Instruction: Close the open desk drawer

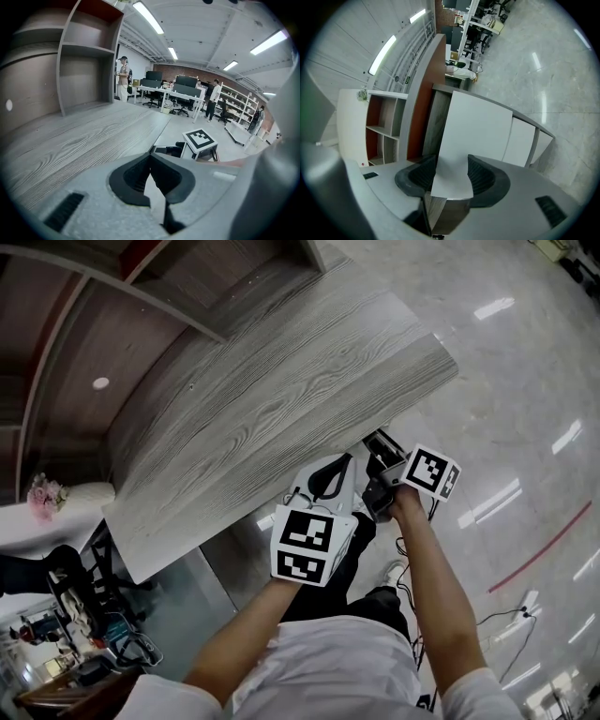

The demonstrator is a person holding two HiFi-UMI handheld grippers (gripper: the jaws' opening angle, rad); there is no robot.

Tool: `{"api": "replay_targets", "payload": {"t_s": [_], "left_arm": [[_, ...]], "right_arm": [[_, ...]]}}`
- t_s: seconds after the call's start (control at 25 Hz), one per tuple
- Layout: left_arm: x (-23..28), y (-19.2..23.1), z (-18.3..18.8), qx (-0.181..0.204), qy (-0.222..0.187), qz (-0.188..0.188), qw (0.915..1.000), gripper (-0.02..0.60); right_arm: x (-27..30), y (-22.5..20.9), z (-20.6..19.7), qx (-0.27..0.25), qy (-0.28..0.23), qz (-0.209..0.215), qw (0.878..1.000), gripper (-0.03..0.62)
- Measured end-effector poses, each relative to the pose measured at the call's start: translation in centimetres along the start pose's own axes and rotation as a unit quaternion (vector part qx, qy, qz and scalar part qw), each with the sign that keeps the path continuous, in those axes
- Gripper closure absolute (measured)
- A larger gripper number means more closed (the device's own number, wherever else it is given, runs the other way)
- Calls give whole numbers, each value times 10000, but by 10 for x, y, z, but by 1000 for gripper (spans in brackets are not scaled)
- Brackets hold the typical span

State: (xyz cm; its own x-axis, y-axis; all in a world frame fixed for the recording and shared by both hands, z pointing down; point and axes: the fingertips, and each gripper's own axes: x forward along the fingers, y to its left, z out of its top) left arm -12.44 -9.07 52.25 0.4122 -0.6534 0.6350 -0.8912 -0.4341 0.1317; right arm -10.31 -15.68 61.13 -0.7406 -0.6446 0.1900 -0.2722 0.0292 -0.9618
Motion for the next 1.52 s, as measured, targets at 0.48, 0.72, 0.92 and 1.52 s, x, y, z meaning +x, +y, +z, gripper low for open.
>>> {"api": "replay_targets", "payload": {"t_s": [0.48, 0.72, 0.92, 1.52], "left_arm": [[-32, -24, 14, -166, -407, 125, 9990, 578], [-65, -53, 11, -317, -475, 136, 9983, 578], [-90, -70, 11, -360, -646, 245, 9970, 578], [-156, -124, 19, -146, -1164, 397, 9923, 578]], "right_arm": [[-66, 35, -3, -1111, 167, -424, 9928, 480], [-111, 83, -16, -2200, 327, -508, 9736, 521], [-142, 119, -29, -2977, 396, -549, 9522, 549], [-212, 208, -65, -4657, 255, -507, 8831, 592]]}}
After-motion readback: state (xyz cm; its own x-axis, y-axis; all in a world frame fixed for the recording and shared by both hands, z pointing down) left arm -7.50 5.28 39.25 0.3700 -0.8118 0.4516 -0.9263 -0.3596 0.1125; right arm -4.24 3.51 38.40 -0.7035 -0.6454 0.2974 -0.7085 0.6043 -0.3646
